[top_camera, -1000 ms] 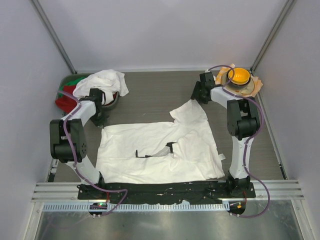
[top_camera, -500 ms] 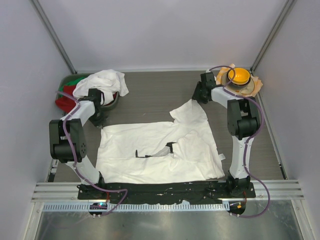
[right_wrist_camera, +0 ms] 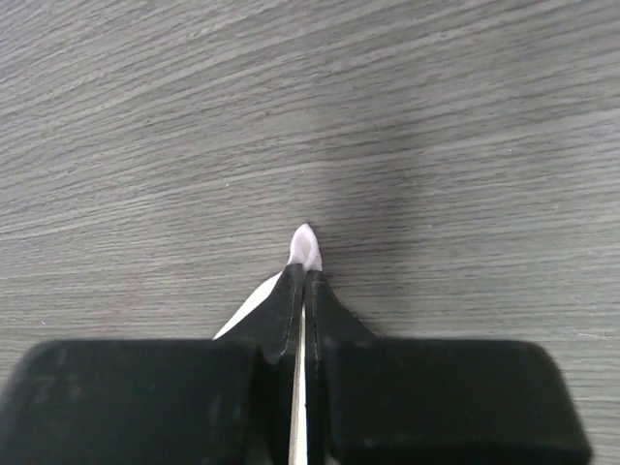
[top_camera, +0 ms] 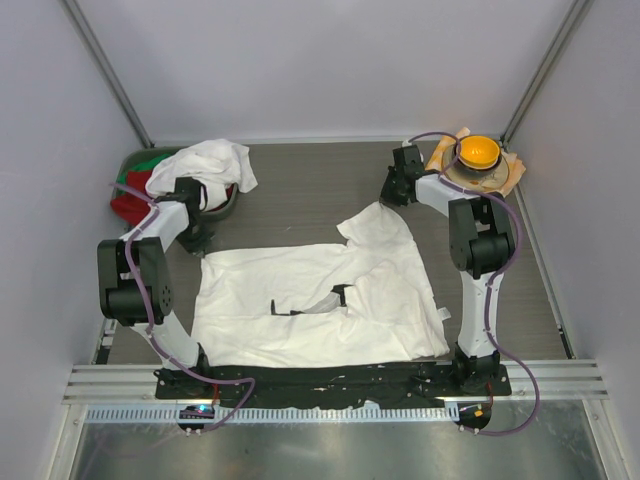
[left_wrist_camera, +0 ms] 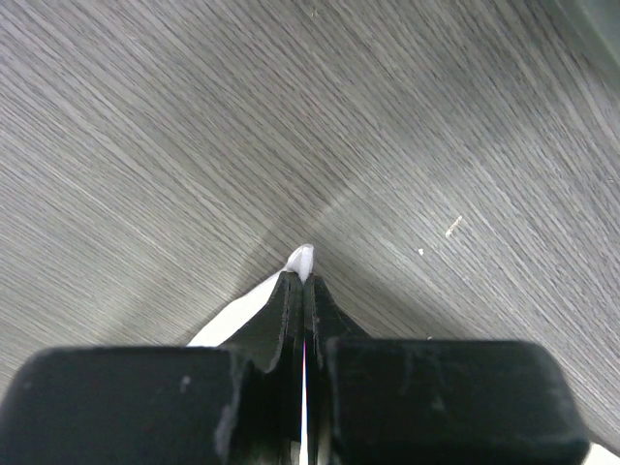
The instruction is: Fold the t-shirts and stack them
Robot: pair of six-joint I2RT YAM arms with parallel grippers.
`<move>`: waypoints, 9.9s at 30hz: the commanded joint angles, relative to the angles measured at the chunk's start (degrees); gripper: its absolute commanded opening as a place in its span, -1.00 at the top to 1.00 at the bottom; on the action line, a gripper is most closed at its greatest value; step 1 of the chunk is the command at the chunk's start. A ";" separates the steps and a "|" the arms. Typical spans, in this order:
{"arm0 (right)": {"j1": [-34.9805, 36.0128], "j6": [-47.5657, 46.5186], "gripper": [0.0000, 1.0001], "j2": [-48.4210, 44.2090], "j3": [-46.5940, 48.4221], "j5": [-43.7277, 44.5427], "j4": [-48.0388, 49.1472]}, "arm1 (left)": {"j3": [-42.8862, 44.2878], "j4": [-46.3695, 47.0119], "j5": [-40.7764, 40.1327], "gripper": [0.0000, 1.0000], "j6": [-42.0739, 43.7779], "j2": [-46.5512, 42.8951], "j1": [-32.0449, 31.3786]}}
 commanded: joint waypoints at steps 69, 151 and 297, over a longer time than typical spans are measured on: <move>17.46 4.55 0.98 -67.66 -37.25 20.64 -22.65 | -8.43 -8.62 -5.62 1.00 8.24 -16.17 3.70; 13.77 2.29 -0.88 -12.15 -19.10 14.85 -2.77 | -21.51 3.86 -5.08 -0.58 -15.12 -9.56 -14.92; 7.88 1.91 -0.99 -57.29 -26.86 10.90 -22.57 | 0.57 -3.76 -11.51 -1.00 -22.16 -20.80 -84.73</move>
